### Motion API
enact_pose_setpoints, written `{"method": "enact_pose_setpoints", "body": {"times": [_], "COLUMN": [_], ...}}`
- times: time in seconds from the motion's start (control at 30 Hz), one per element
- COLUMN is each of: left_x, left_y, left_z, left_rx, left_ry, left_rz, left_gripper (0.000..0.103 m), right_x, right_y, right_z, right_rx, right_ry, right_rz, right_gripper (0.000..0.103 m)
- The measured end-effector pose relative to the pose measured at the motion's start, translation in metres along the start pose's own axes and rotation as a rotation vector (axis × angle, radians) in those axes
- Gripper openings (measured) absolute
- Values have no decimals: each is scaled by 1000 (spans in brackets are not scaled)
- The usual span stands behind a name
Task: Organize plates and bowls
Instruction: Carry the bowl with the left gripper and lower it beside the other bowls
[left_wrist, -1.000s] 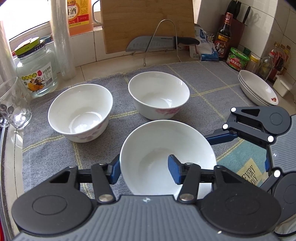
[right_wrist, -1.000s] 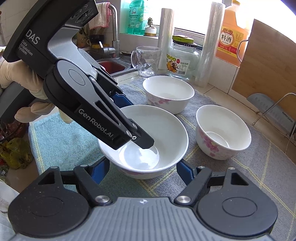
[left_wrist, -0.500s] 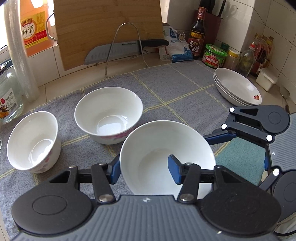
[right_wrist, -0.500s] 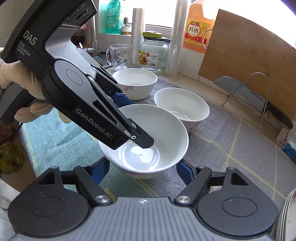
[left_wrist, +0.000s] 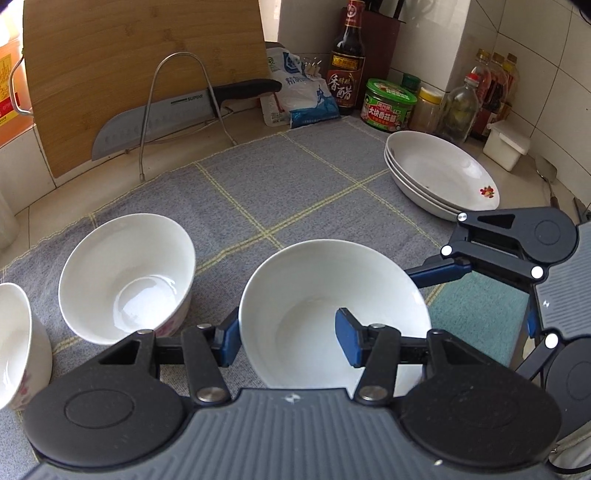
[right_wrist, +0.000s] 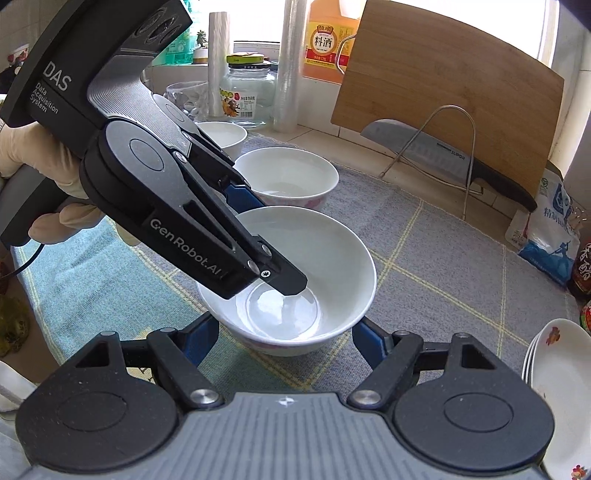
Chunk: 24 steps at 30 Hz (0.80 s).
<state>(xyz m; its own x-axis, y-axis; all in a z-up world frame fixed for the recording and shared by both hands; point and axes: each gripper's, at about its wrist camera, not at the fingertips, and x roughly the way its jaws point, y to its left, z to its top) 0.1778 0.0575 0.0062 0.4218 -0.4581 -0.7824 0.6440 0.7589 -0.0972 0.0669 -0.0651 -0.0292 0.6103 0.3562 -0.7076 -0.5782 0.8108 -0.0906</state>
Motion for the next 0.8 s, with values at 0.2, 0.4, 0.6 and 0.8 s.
{"method": "enact_pose_setpoints", "body": {"times": [0.2,0.4,0.6,0.8], "left_x": [10,14,16,17], "left_y": [-6,-8,-8,-8], "left_z": [6,6,2,-1], "left_rx": [10,7,-4,-15], "left_ry": [8,19,25,27], "left_rz": [-11,-17,-24,-33], "left_gripper": [52,52,52,52], "right_x": [-2,-1,1,1], "right_y": [-10,-12,-12,-10], "right_z": [-6,-8,-10,-11], "right_rx": [17,20,24,26], "right_ry": [11,22,34,46], "right_rz": [-10,-4,4,8], "right_gripper": [83,83,83,83]}}
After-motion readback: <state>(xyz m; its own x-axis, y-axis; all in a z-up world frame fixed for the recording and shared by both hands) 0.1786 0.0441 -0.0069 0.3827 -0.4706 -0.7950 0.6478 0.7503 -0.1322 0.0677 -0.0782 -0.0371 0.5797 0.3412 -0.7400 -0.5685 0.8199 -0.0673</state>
